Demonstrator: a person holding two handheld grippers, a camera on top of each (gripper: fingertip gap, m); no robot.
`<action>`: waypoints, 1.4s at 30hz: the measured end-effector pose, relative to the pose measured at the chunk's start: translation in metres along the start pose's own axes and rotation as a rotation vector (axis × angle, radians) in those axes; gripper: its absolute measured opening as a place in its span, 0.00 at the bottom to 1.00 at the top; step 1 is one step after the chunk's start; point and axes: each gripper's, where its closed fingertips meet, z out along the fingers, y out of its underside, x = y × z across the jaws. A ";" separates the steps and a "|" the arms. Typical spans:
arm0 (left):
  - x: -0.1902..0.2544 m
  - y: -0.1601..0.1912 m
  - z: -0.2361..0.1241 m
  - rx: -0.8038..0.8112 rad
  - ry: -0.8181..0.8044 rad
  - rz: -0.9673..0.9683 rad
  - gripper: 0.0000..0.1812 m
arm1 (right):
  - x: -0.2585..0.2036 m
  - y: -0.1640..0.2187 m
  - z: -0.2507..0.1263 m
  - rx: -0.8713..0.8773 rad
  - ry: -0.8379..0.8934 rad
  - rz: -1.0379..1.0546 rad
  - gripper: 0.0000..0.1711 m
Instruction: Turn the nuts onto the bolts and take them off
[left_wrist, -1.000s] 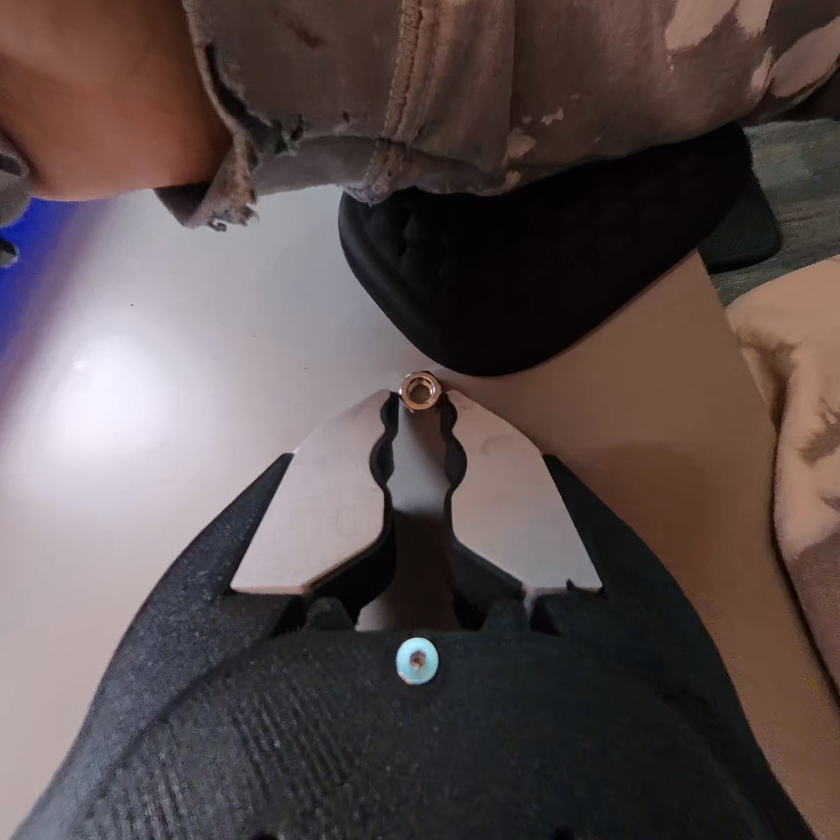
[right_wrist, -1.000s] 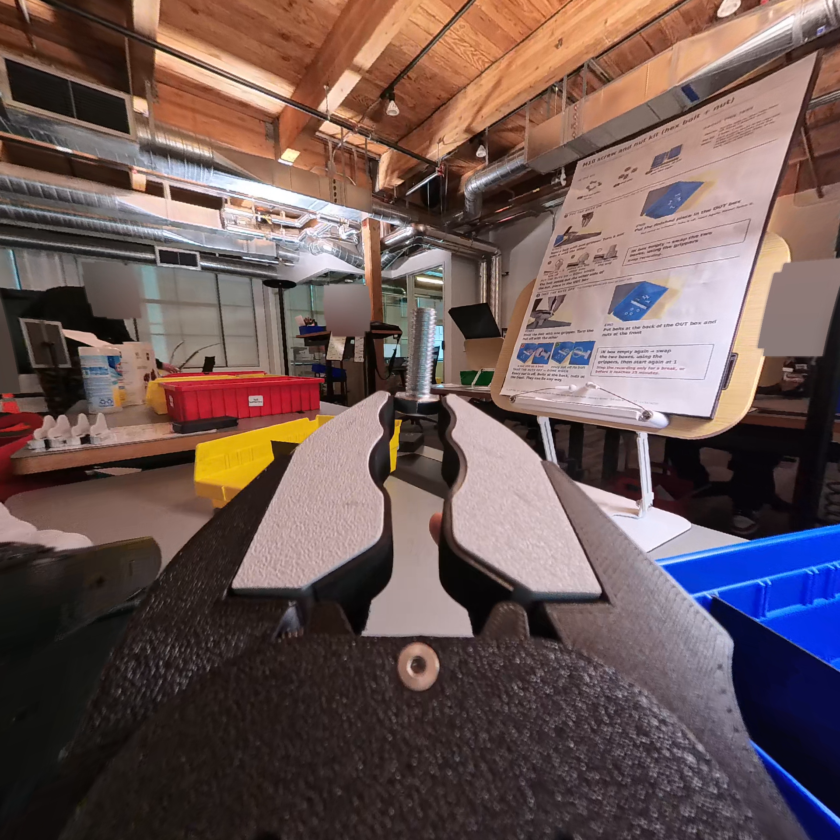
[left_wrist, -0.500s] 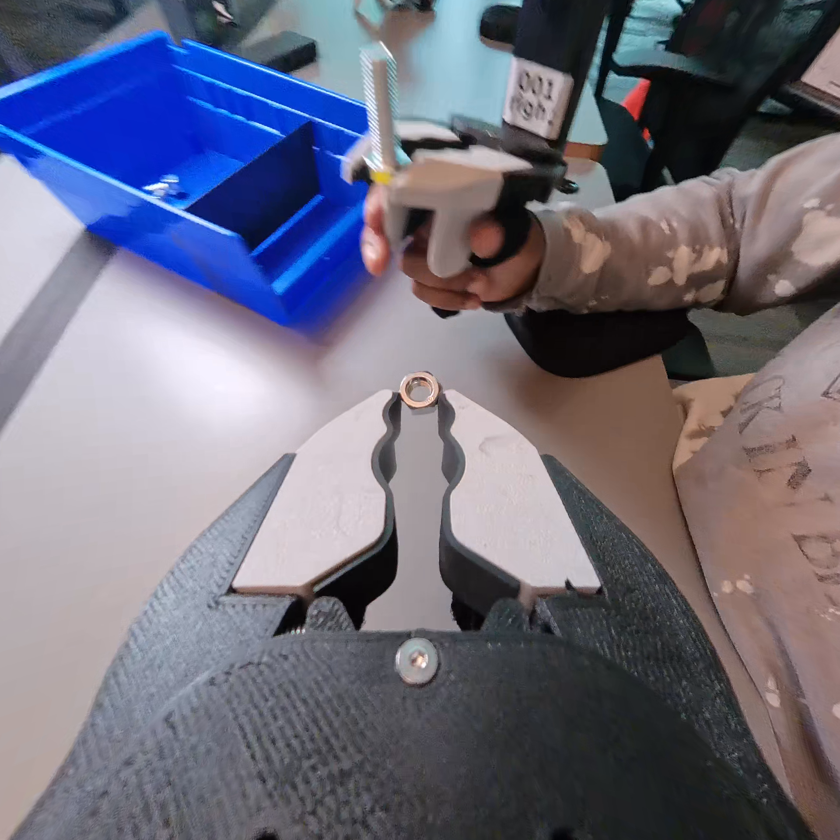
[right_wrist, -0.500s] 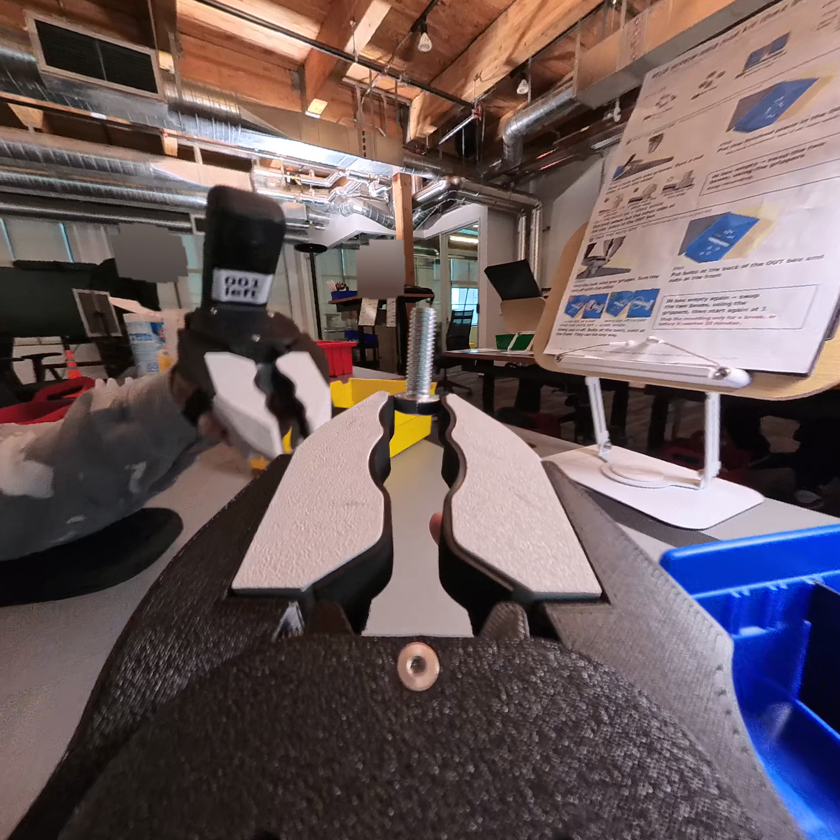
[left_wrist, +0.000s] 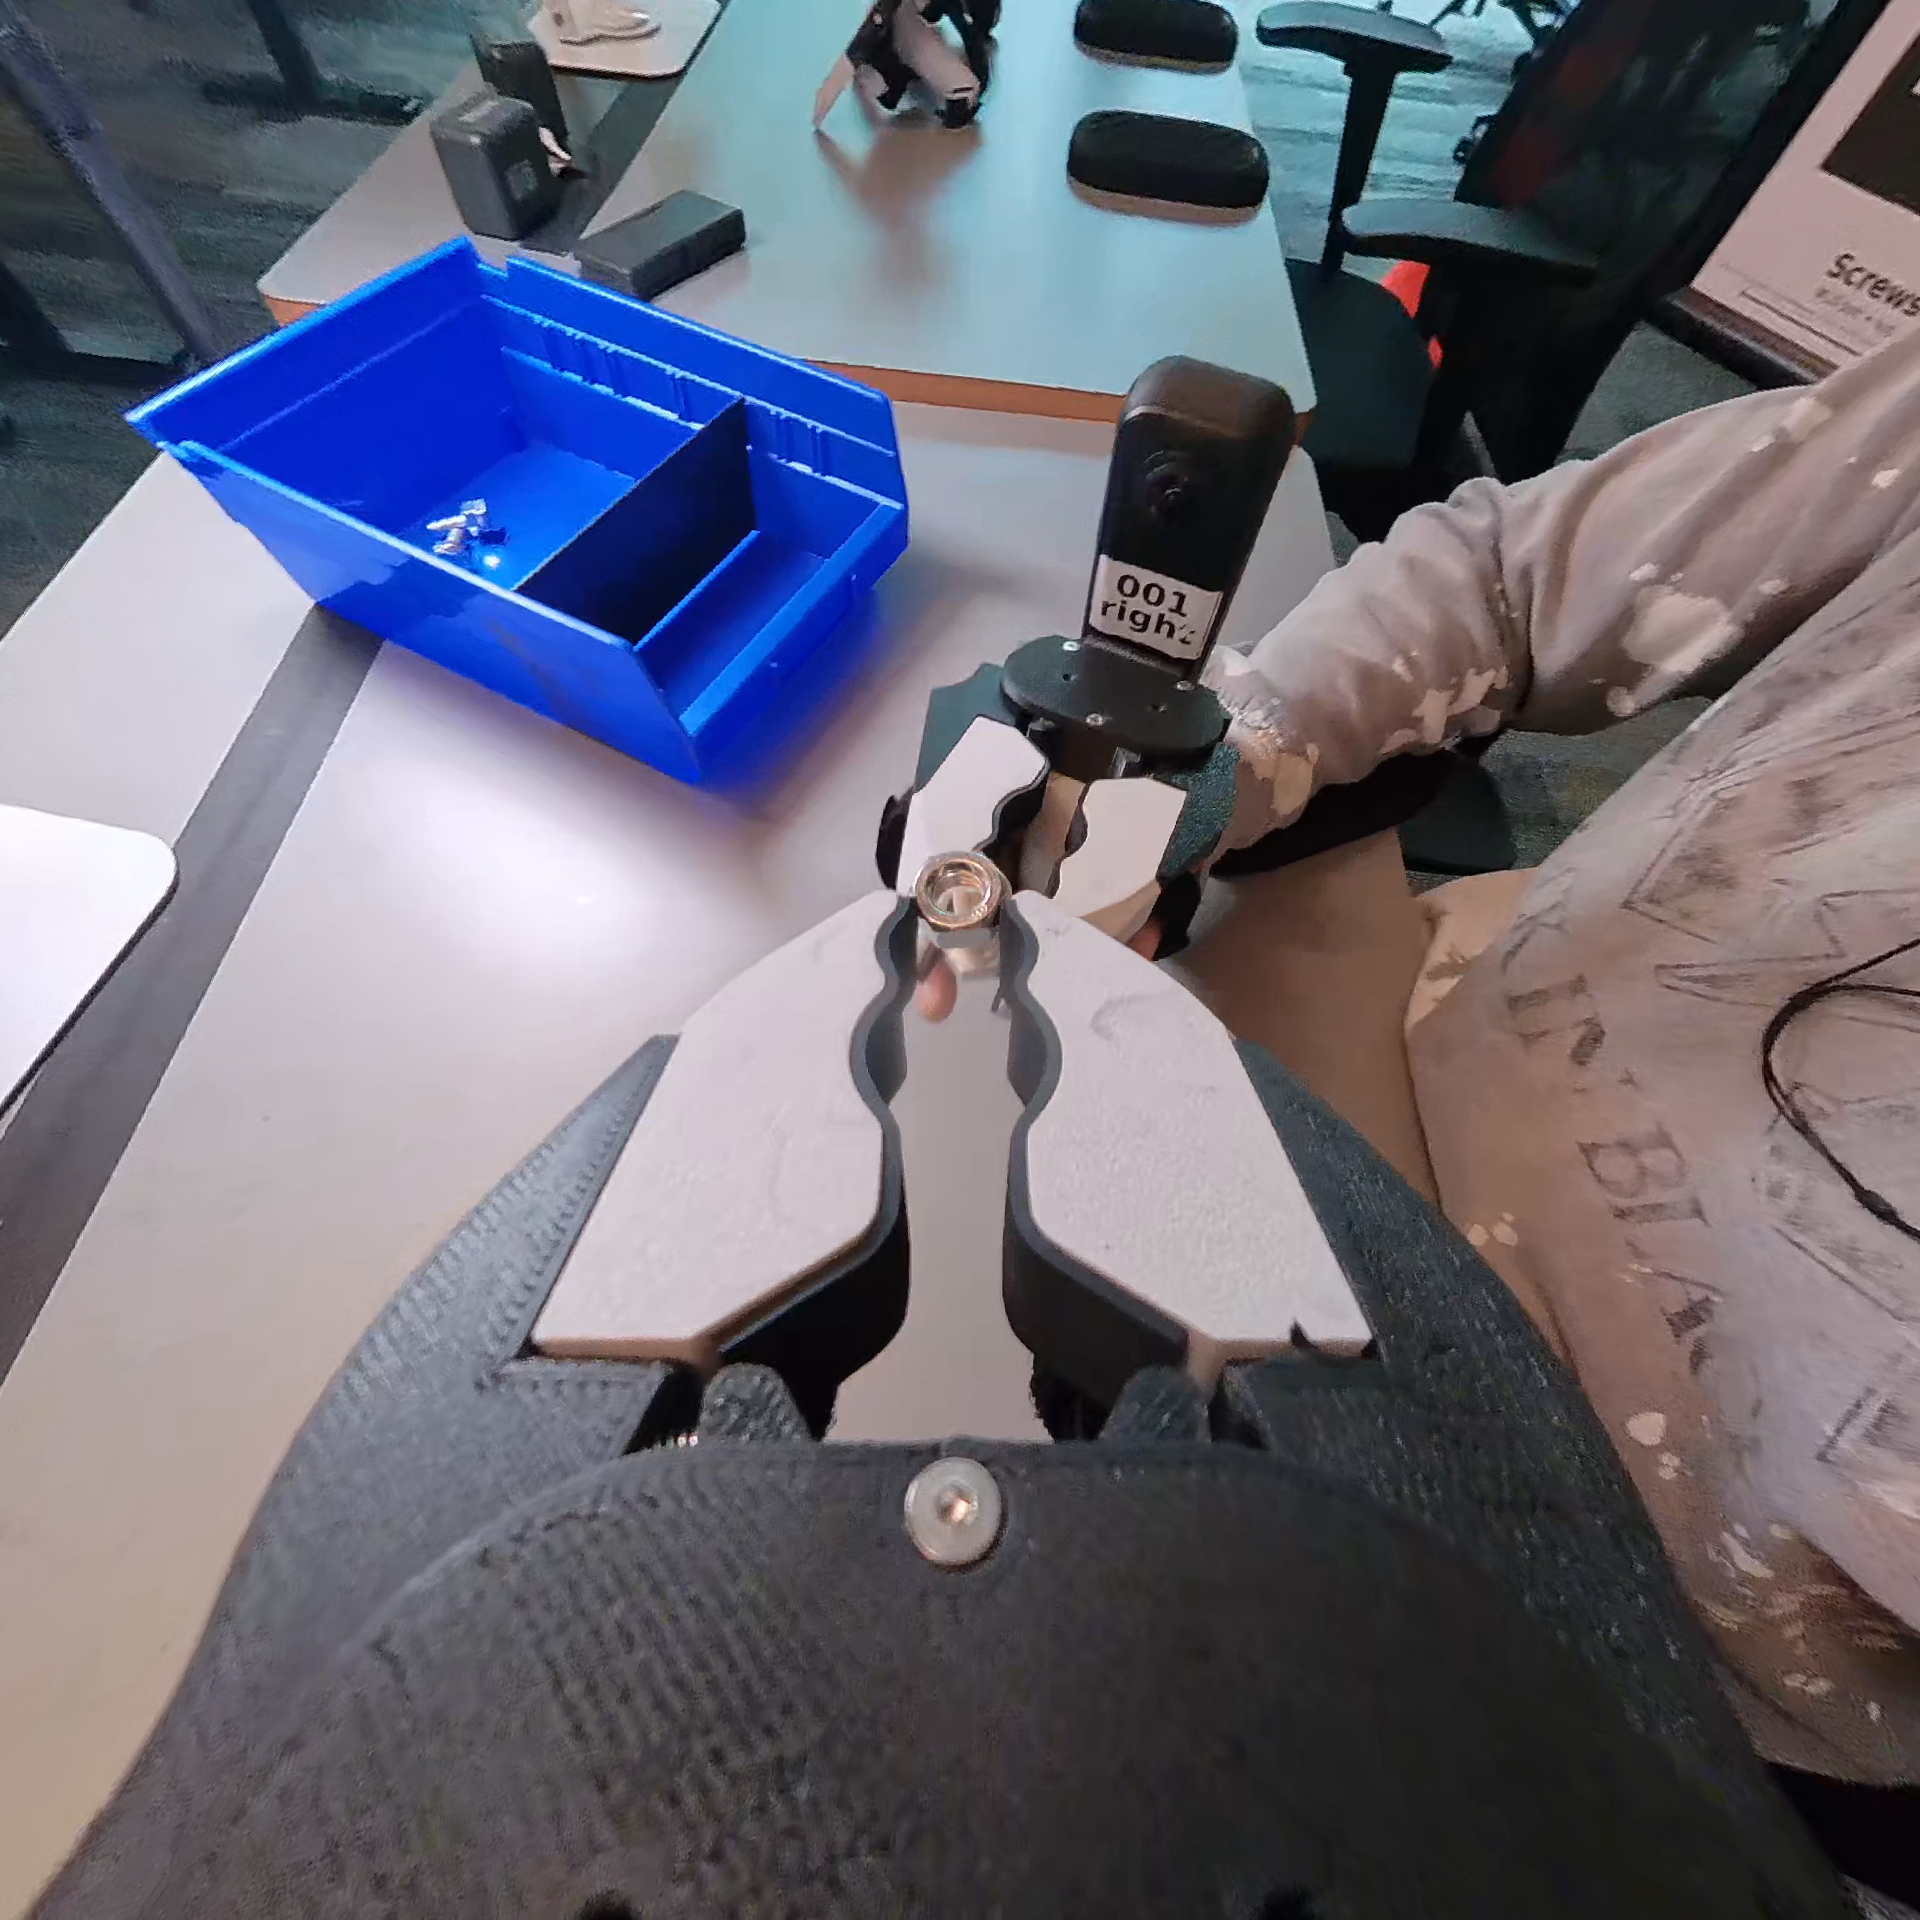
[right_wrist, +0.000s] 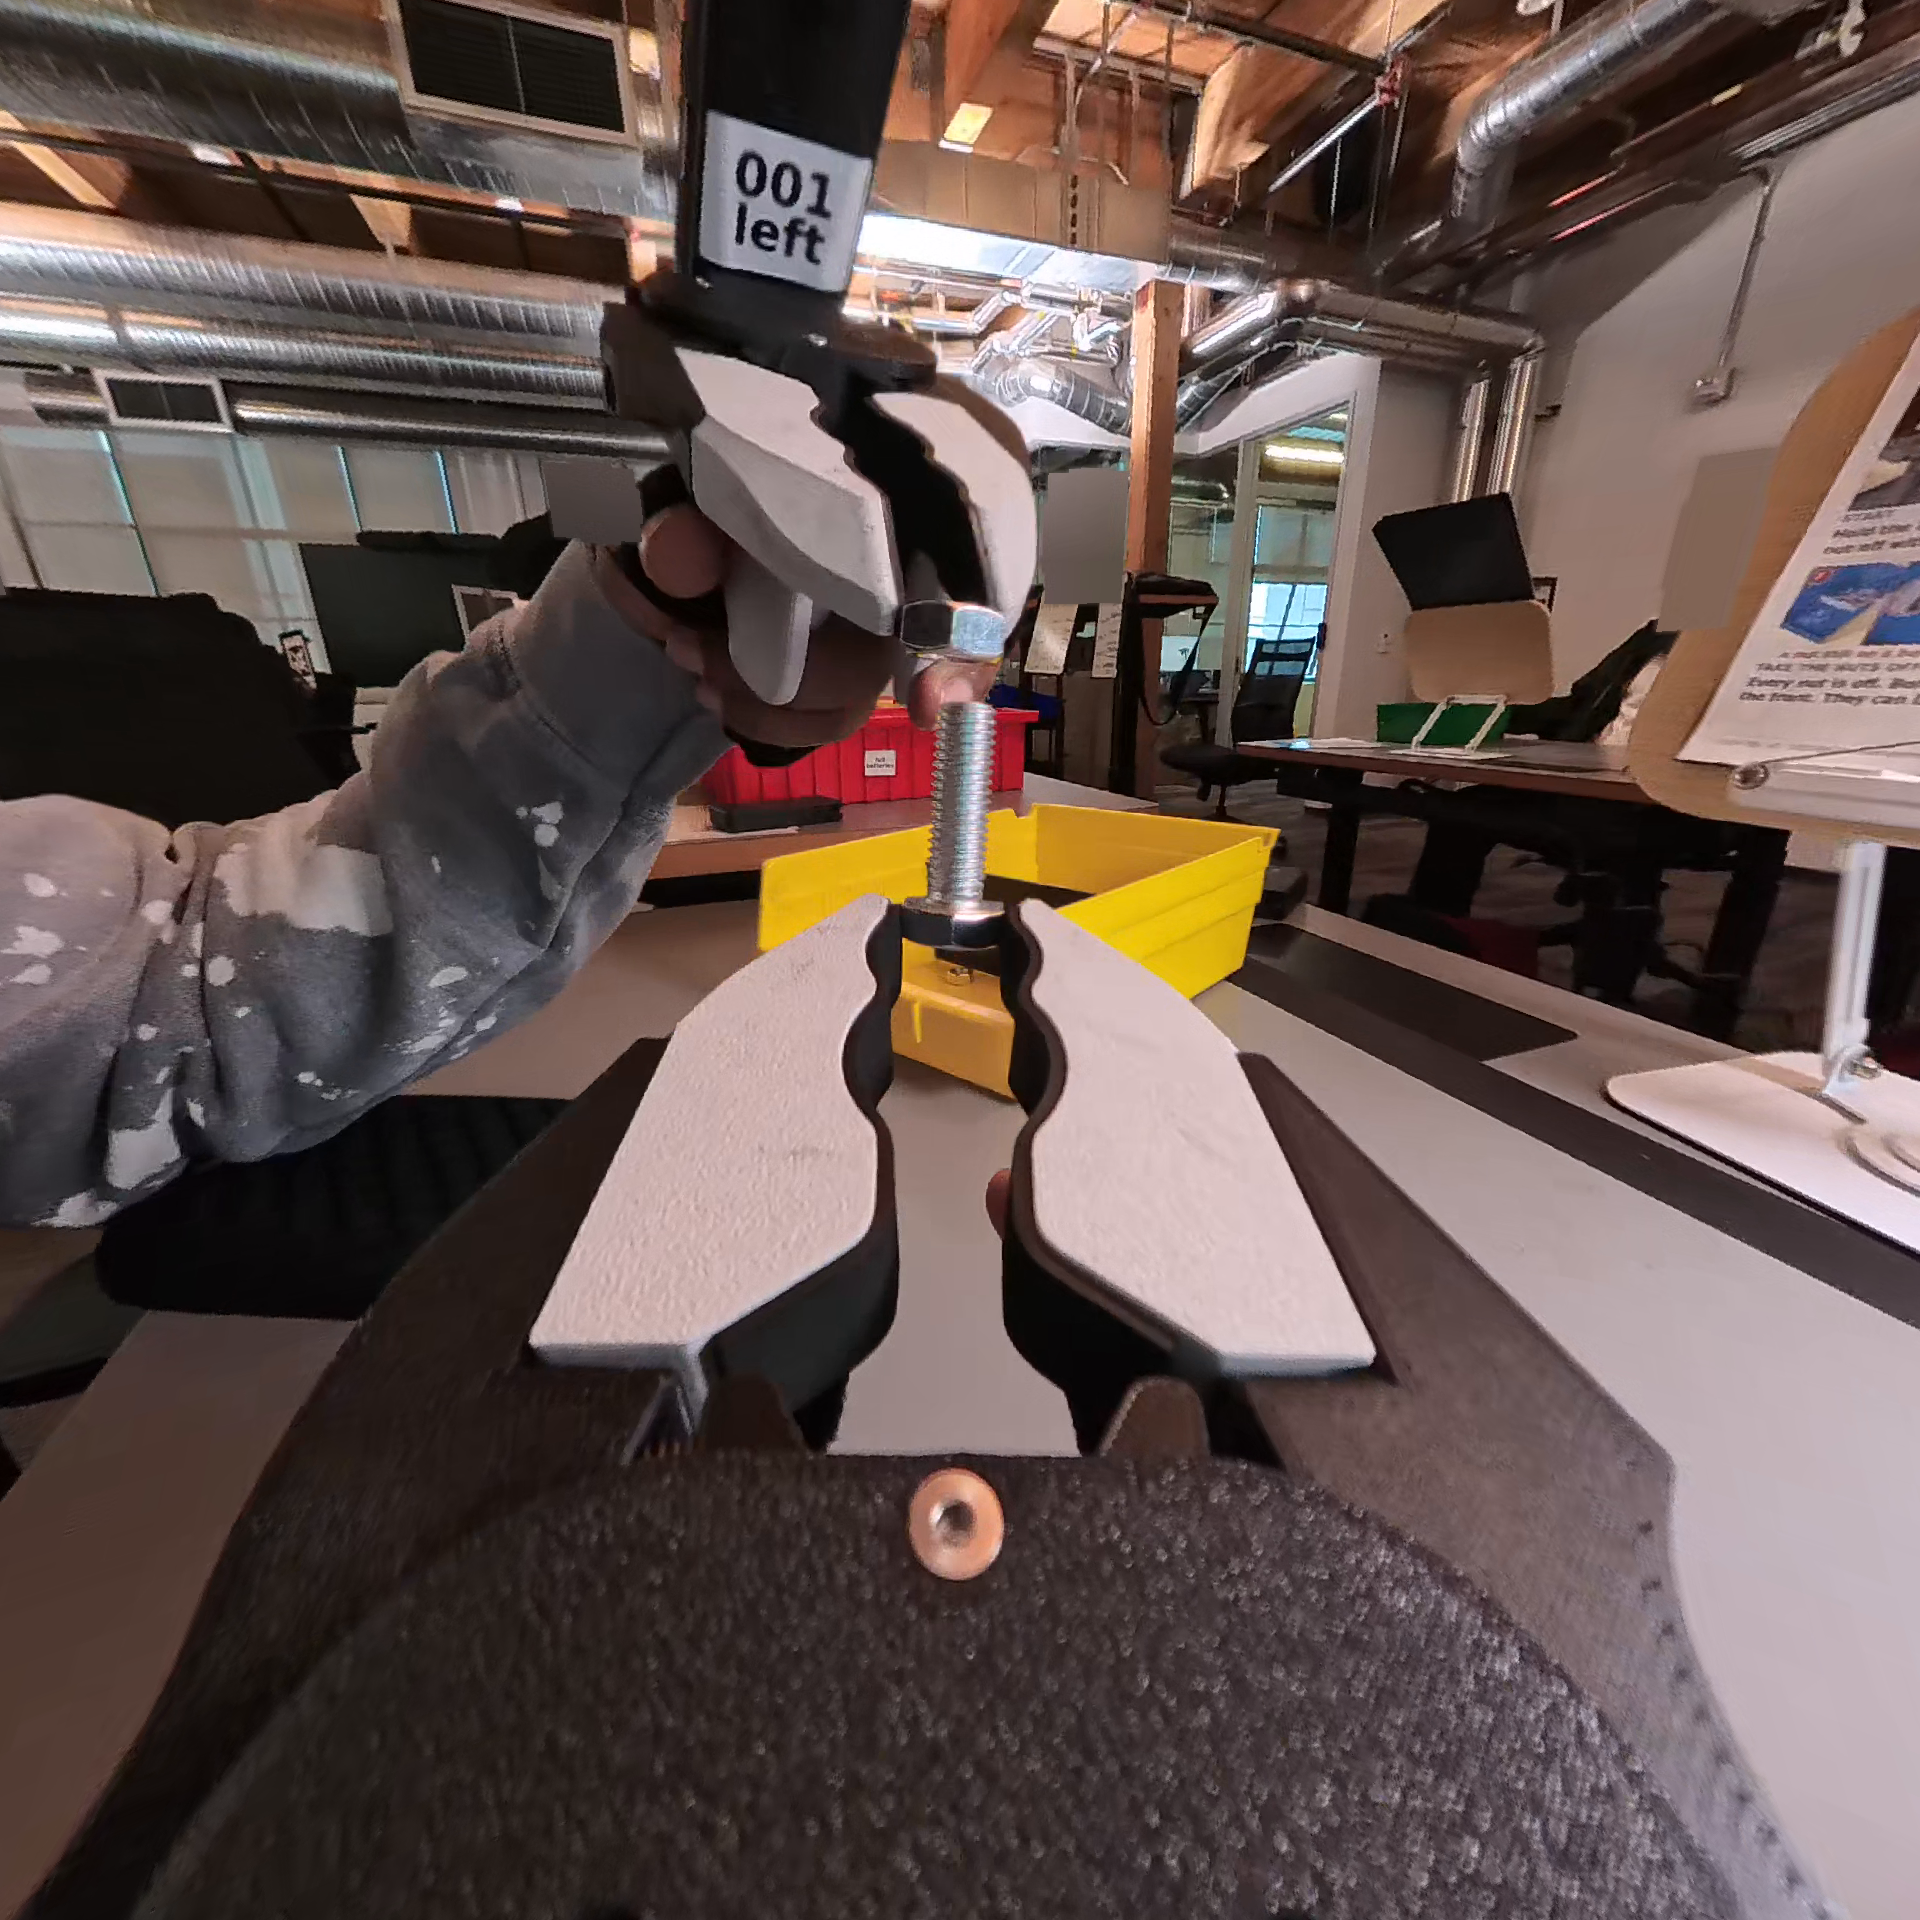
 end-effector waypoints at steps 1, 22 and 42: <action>0.002 -0.003 0.001 0.000 0.006 0.004 0.09 | -0.002 -0.001 0.001 -0.001 0.000 -0.001 0.10; 0.007 -0.019 0.026 0.004 0.001 0.065 0.08 | 0.005 -0.019 -0.015 0.003 0.072 -0.032 0.10; 0.006 -0.014 0.027 0.023 -0.003 0.057 0.09 | 0.006 -0.012 -0.014 -0.028 0.078 -0.038 0.10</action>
